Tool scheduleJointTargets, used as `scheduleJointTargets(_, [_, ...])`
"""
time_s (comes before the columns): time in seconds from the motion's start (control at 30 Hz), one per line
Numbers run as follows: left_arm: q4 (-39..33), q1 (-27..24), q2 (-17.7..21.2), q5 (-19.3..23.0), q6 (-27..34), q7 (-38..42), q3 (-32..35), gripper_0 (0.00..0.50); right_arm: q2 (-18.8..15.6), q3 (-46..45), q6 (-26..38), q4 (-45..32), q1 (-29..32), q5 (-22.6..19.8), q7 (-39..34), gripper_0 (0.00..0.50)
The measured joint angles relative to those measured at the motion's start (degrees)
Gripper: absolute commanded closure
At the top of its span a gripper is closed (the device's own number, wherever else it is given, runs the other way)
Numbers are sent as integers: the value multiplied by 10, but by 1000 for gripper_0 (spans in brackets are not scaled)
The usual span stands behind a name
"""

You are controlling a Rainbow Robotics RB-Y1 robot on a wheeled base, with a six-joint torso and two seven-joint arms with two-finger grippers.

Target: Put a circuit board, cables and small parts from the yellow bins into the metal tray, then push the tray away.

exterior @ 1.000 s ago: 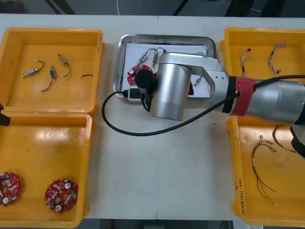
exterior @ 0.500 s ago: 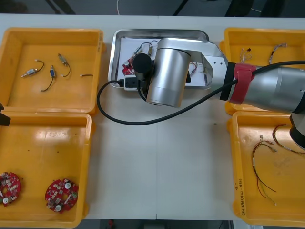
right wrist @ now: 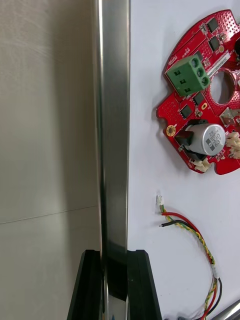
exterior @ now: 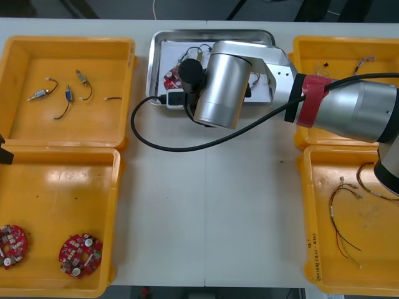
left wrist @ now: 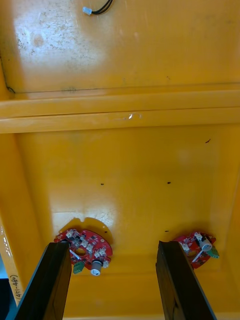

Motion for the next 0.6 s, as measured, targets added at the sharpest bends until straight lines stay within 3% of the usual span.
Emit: scheduleJointTargets(0.6, [0,0,0,0,0,0,0,0,12,-2,-56,75,-2,4,22,500])
